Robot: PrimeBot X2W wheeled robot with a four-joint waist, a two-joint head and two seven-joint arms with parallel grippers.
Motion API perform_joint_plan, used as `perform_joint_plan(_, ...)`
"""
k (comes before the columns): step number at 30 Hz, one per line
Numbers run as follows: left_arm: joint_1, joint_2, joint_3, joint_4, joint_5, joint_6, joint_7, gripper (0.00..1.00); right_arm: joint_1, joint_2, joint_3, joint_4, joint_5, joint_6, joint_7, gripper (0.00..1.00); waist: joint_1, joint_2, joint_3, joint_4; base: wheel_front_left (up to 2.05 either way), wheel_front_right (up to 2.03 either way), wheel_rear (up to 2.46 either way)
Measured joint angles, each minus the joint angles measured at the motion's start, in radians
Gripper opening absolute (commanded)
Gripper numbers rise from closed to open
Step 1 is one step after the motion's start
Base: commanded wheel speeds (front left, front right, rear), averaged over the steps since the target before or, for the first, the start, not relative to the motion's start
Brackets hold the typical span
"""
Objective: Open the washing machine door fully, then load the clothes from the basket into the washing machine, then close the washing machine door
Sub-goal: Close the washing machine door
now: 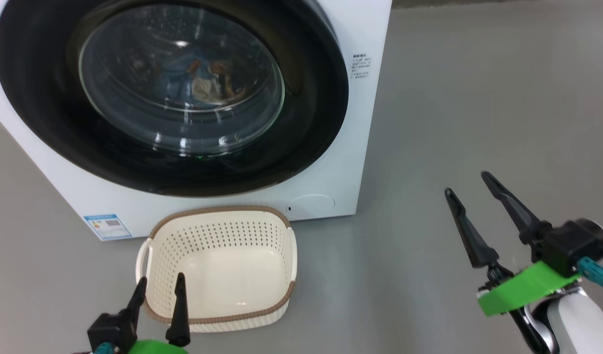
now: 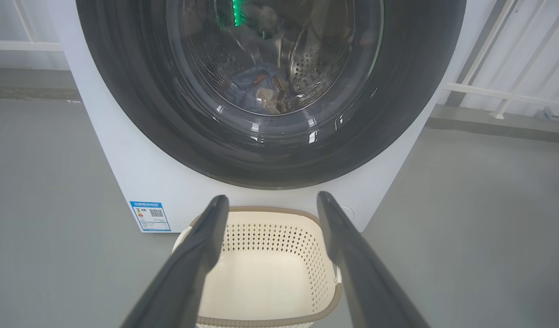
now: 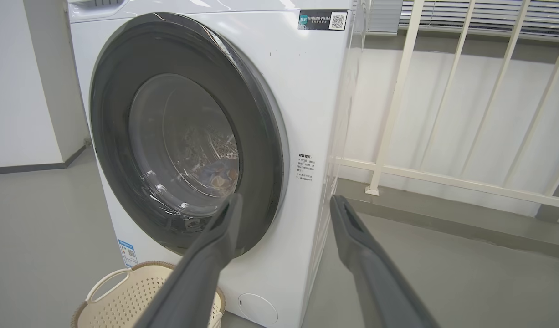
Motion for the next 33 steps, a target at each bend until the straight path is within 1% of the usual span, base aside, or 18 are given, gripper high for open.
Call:
perform_joint_plan(5,0.018,0.000,0.008,-0.010,0.015,-0.006,0.000,1.00,0.077,0.028,-0.071,-0.032,-0.016,0.000,0.000,1.00,0.0000,0.0000,-0.031,0.005,0.00,0.00,0.00)
perform_joint_plan(8,0.033,0.000,0.019,-0.024,0.016,-0.012,0.000,1.00,0.141,0.050,-0.127,-0.038,-0.047,0.000,0.000,1.00,0.0000,0.0000,-0.044,0.018,0.00,0.00,0.00)
perform_joint_plan(10,0.043,0.000,0.025,-0.027,0.016,-0.013,0.000,1.00,0.167,0.059,-0.147,-0.036,-0.063,0.000,0.000,1.00,0.0000,0.0000,-0.051,0.021,0.00,0.00,0.00)
perform_joint_plan(13,0.054,0.000,0.031,-0.032,0.016,-0.020,0.000,1.00,0.187,0.071,-0.165,-0.032,-0.080,0.000,0.000,1.00,0.0000,0.0000,-0.056,0.024,0.00,0.00,0.00)
perform_joint_plan(22,0.093,0.001,0.040,-0.068,0.013,-0.019,0.000,1.00,0.275,0.124,-0.254,-0.020,-0.122,0.000,0.000,1.00,0.0000,0.0000,-0.083,0.041,0.00,0.00,0.00)
perform_joint_plan(28,0.115,0.001,0.042,-0.081,0.014,-0.019,0.000,1.00,0.326,0.162,-0.291,-0.012,-0.142,0.000,0.000,1.00,0.0000,0.0000,-0.095,0.057,0.00,0.00,0.00)
perform_joint_plan(33,0.117,0.001,0.049,-0.087,0.025,-0.019,0.000,1.00,0.341,0.183,-0.302,0.002,-0.151,0.000,0.000,1.00,0.0000,0.0000,-0.101,0.062,0.00,0.00,0.00)
